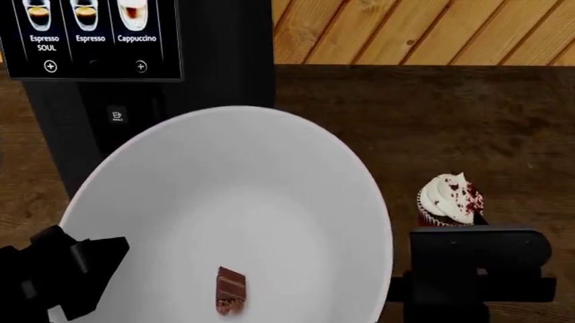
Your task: Pick up the bowl with cake and place it on the tray. Pick up the cupcake and place it on the tray.
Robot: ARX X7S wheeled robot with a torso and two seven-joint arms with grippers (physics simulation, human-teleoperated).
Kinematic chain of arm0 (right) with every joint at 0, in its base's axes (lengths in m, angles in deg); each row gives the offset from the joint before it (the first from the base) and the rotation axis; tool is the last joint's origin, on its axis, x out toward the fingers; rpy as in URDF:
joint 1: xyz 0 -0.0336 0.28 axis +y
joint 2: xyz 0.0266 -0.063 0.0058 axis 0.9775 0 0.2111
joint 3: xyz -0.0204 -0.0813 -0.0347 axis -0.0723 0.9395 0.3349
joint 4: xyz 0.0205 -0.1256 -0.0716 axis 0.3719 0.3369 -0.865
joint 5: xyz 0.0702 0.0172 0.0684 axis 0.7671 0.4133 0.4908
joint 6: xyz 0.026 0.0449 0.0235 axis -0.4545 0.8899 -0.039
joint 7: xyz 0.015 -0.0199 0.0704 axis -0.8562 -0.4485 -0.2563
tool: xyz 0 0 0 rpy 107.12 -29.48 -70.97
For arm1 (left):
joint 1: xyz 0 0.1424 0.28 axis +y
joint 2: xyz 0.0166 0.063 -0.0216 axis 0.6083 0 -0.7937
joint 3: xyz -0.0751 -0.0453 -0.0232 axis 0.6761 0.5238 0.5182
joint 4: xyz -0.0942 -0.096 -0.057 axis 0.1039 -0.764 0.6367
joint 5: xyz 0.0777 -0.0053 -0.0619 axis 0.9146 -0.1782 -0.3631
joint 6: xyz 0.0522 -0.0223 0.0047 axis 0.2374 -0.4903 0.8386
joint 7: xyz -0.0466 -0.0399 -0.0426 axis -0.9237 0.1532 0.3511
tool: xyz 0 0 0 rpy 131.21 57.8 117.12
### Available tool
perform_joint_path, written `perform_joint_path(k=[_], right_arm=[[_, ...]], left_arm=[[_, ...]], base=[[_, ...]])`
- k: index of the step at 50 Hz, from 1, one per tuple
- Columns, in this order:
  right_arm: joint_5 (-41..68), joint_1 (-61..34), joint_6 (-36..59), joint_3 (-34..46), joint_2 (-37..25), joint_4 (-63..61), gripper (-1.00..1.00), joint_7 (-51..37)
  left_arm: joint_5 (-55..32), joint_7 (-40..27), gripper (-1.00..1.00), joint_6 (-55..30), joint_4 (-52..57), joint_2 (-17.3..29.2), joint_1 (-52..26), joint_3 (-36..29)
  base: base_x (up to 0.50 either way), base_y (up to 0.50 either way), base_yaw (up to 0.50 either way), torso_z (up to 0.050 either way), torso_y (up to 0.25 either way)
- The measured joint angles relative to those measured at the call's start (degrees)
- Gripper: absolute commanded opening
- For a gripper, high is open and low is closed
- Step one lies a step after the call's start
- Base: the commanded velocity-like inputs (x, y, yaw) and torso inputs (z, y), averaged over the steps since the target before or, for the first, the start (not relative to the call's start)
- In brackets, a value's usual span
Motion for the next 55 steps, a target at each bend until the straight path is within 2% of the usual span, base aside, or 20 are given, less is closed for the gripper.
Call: perform_joint_path(k=[16,55], right_arm=[[-1.26,-1.55,-0.42,0.14,2.58,5.22,1.00,0.50],[-2.28,-4.41,-2.37,-1.37,6.81,18.18,1.00,2.08]], left_arm=[[-2.34,-1.87,-1.00,2.40,4.80,1.70,1.81,1.85],[-4.58,-3.21,-1.00,4.72,8.13,3.33,2.26,2.83]], base=[[0.00,0.00,0.00,0.000,0.001],[0.00,0.00,0.00,0.000,0.001]])
